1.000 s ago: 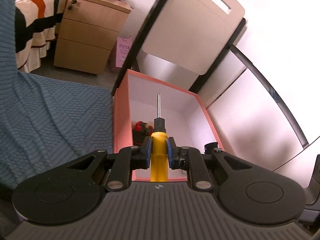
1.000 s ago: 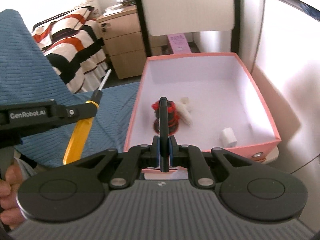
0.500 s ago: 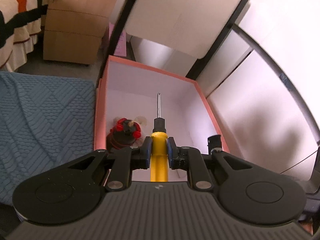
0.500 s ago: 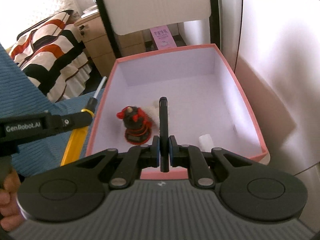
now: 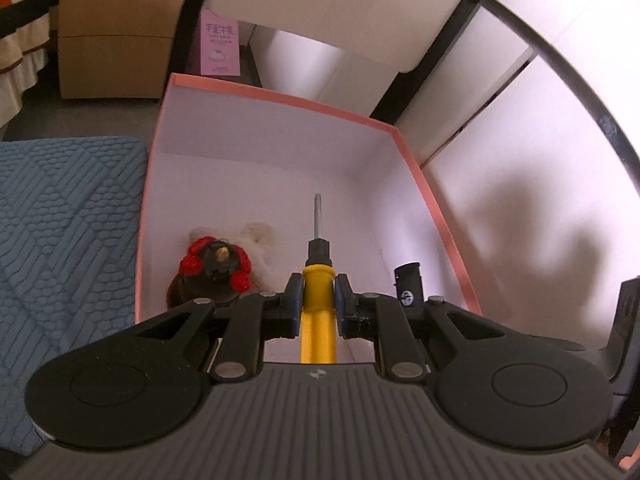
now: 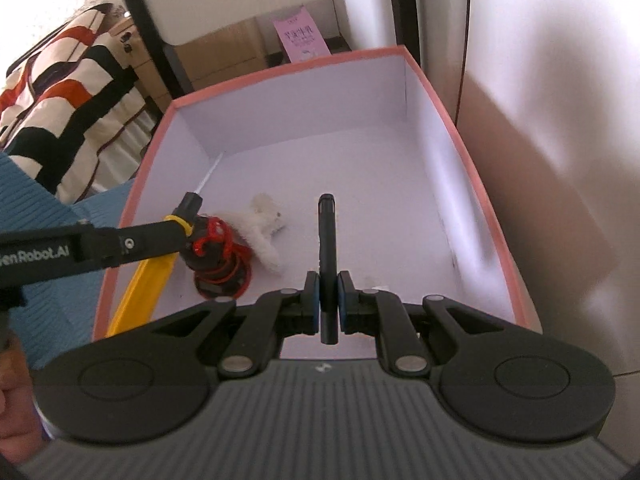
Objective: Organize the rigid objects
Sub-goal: 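Lower the screwdriver into the box with the left gripper while the right gripper lowers the USB stick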
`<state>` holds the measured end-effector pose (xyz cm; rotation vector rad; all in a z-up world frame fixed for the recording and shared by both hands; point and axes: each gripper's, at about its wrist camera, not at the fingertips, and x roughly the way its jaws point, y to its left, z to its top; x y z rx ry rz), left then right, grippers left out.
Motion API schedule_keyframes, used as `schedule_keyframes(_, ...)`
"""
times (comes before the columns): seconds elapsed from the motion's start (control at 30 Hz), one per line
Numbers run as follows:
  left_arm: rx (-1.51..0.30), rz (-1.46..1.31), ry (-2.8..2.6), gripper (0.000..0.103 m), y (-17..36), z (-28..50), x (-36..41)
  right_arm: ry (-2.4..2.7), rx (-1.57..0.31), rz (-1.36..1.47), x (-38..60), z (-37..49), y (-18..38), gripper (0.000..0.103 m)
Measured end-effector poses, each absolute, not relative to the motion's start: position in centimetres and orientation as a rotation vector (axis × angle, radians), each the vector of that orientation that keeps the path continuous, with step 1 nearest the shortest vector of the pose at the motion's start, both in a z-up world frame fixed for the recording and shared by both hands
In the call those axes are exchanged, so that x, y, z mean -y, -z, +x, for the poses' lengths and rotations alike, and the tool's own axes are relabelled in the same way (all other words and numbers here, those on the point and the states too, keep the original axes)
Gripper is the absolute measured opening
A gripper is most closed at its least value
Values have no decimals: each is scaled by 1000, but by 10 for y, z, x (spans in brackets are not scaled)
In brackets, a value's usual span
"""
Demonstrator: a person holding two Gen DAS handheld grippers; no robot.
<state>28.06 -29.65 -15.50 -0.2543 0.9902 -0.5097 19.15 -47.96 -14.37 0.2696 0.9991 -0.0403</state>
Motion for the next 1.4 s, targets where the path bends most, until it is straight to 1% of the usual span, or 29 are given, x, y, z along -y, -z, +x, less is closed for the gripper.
schedule_keyframes(0.4, -1047, -226, 493, 19, 179, 300, 316, 23, -1051, 270, 496, 216, 168, 13)
schedule_keyframes(0.77, -1030, -229, 473, 20, 178, 303, 316, 6, -1070, 299, 503, 222, 177, 13)
schedule_keyframes(0.97, -1000, -233, 470, 20, 165, 295, 312, 2, -1040, 296, 504, 216, 163, 13)
schedule_keyframes(1.4, -886, -225, 492, 20, 111, 254, 296, 16, -936, 275, 496, 180, 110, 13)
